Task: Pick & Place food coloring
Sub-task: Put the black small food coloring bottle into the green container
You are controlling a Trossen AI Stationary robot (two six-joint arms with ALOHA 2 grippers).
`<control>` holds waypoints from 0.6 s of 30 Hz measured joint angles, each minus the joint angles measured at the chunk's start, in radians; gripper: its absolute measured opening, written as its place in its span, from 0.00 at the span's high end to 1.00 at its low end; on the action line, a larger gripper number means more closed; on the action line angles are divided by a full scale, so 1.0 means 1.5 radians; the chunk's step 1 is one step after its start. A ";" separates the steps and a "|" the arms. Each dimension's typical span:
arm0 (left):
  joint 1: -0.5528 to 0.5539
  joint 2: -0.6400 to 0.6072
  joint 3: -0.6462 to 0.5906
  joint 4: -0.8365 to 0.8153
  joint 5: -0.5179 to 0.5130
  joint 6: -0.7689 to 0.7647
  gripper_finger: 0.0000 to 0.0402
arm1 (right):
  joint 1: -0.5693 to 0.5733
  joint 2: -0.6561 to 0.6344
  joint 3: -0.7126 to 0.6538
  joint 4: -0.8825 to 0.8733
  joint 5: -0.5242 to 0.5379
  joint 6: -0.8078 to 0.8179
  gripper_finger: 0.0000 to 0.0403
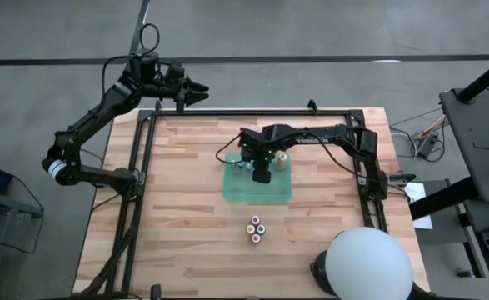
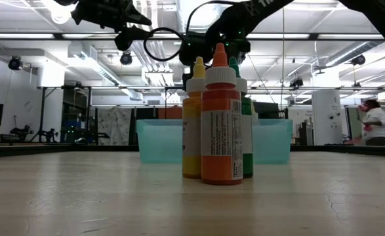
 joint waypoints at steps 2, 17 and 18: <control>0.000 0.000 0.000 0.000 0.000 0.000 0.59 | -0.002 0.000 0.000 0.009 0.000 0.000 0.88; 0.000 0.000 -0.001 0.000 0.000 0.000 0.59 | -0.020 0.006 -0.007 0.024 -0.006 -0.002 0.88; 0.000 0.000 -0.001 0.000 0.000 0.000 0.59 | -0.020 0.010 -0.007 0.025 -0.007 -0.003 0.88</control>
